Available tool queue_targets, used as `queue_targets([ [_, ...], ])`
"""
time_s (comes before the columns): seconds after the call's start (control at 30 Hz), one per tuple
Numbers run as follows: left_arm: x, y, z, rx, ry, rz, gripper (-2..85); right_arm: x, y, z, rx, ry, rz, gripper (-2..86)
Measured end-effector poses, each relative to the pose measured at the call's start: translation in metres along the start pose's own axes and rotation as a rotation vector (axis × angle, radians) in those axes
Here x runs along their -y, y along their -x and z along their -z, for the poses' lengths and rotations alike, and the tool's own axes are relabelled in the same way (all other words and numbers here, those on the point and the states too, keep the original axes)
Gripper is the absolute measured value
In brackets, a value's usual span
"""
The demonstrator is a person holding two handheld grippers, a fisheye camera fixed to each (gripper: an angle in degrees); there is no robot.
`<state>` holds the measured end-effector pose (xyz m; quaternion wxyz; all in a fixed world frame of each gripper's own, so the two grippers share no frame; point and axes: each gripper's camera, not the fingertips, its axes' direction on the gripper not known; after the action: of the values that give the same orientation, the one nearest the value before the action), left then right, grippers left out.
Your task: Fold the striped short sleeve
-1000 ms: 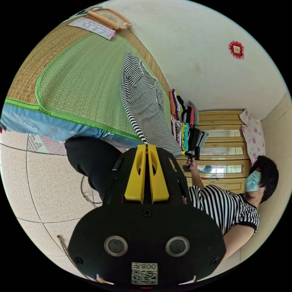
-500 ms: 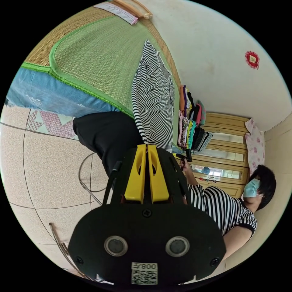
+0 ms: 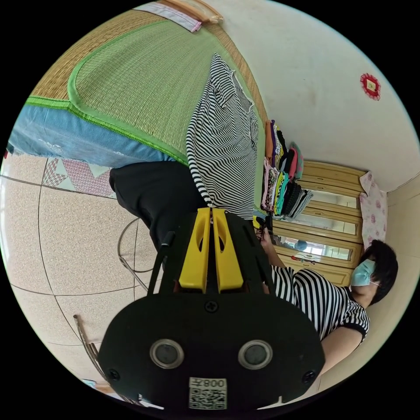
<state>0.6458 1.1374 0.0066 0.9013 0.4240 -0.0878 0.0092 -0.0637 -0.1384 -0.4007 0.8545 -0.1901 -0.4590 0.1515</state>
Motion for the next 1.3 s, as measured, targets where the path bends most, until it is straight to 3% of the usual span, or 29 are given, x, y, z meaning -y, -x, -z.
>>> queue_targets([
  [0.37,-0.026,0.01,0.0,-0.033,-0.012,-0.002,0.6,-0.009,0.013,0.018,-0.088,-0.04,0.017,5.4],
  [0.5,-0.04,0.009,0.004,-0.054,-0.023,-0.03,0.6,-0.021,0.025,0.041,0.002,-0.093,0.087,1.2],
  [1.3,-0.18,0.058,0.056,-0.333,-0.201,-0.126,0.6,-0.132,0.07,0.146,0.201,-0.142,0.335,0.1],
])
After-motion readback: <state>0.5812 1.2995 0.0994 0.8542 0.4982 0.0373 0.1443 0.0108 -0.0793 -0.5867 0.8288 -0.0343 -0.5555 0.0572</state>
